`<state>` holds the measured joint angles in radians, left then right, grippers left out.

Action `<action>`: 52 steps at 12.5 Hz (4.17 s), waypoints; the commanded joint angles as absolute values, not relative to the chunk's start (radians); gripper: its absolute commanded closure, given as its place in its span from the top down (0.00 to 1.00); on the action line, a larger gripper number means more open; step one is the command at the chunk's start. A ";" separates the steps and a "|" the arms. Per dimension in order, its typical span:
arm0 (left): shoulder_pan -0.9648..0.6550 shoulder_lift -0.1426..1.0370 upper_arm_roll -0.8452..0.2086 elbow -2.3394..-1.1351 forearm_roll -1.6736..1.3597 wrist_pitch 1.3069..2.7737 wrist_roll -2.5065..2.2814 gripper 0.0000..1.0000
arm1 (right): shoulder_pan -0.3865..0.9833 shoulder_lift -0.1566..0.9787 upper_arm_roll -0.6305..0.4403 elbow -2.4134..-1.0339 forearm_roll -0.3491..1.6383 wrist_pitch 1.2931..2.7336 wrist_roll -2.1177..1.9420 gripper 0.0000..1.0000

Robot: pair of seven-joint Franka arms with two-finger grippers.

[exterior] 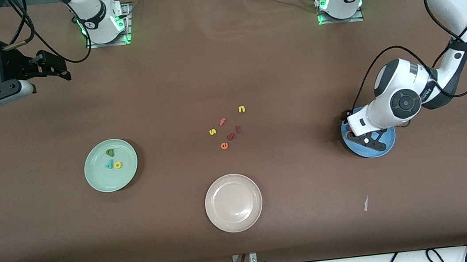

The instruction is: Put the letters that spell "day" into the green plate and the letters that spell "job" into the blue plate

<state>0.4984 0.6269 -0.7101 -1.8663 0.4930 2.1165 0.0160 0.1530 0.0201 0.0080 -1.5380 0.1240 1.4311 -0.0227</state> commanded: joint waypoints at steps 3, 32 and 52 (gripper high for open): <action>0.509 0.474 -0.804 -1.797 0.457 1.914 0.028 1.00 | 0.150 0.020 0.006 -1.516 0.137 1.411 -0.021 1.00; 0.106 -0.035 -0.118 -1.612 0.047 1.548 0.015 1.00 | 0.149 -0.020 -0.063 -1.548 -0.018 1.404 0.029 1.00; -0.050 -0.048 -0.078 -1.611 0.048 1.568 0.015 1.00 | 0.149 -0.005 -0.064 -1.536 -0.011 1.411 0.023 1.00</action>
